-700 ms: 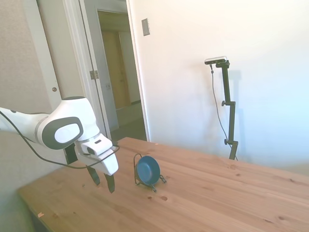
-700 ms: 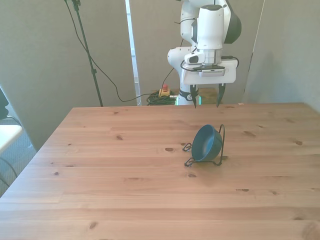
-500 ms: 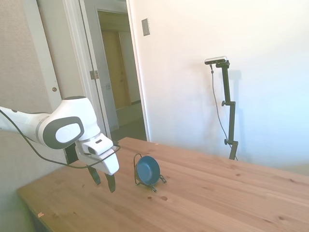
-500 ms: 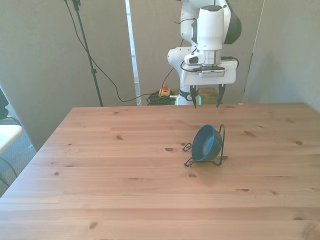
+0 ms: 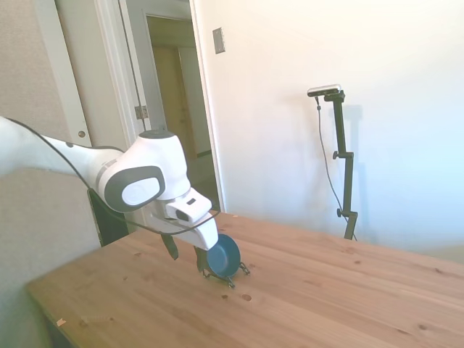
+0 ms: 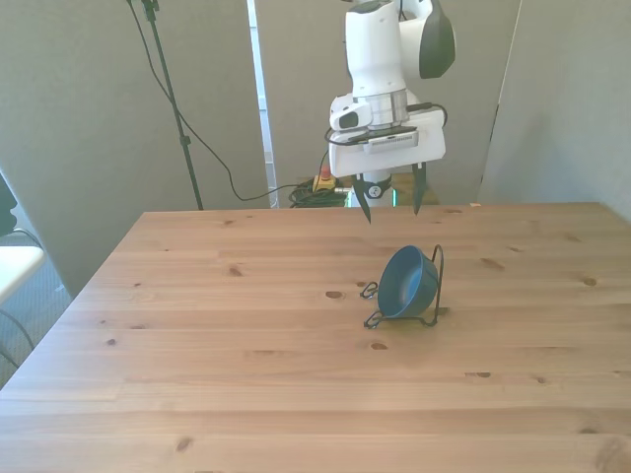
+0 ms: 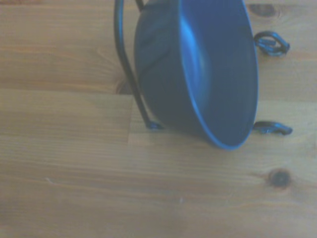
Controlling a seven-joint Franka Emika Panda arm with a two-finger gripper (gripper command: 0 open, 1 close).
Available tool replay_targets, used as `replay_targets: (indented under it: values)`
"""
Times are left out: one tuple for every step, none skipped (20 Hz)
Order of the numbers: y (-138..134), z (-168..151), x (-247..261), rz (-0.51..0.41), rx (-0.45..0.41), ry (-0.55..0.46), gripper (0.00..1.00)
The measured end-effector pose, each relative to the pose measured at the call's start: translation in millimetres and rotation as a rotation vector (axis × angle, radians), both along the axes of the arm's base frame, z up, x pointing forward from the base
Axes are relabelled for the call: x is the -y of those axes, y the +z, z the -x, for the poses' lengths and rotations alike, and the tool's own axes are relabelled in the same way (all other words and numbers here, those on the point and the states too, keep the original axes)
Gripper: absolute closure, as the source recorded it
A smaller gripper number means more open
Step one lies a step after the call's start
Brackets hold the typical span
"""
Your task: Unload the bowl
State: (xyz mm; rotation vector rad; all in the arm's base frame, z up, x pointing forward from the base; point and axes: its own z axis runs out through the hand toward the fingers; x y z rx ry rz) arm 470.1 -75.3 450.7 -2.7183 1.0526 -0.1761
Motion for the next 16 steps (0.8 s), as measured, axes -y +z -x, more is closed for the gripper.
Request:
replay_targets:
  values:
    - [-1, -6, 8, -0.016, 0.004, 0.018, 0.0]
    - [-1, -12, 14, -0.029, 0.015, 0.036, 0.0]
    - [0, -18, 19, -0.044, 0.031, 0.061, 0.0]
    - [-1, -23, 21, -0.058, 0.046, 0.087, 0.0]
    - [-2, -28, 21, -0.07, 0.059, 0.111, 0.0]
    - [-4, -31, 19, -0.084, 0.07, 0.134, 0.0]
    - [-7, -34, 15, -0.098, 0.081, 0.162, 0.0]
    - [-11, -36, 11, -0.109, 0.087, 0.188, 0.0]
    - [-16, -39, 7, -0.119, 0.095, 0.217, 0.0]
    - [-20, -41, 3, -0.128, 0.111, 0.25, 0.0]
    - [-25, -44, 2, -0.133, 0.127, 0.277, 0.0]
    - [-30, -47, 1, -0.135, 0.144, 0.301, 0.0]
    - [-34, -49, 0, -0.136, 0.16, 0.324, 0.0]
    - [-38, -51, 0, -0.138, 0.175, 0.345, 0.0]
    - [-41, -52, 0, -0.139, 0.187, 0.365, 0.0]
    - [-44, -53, -1, -0.143, 0.195, 0.379, 0.0]
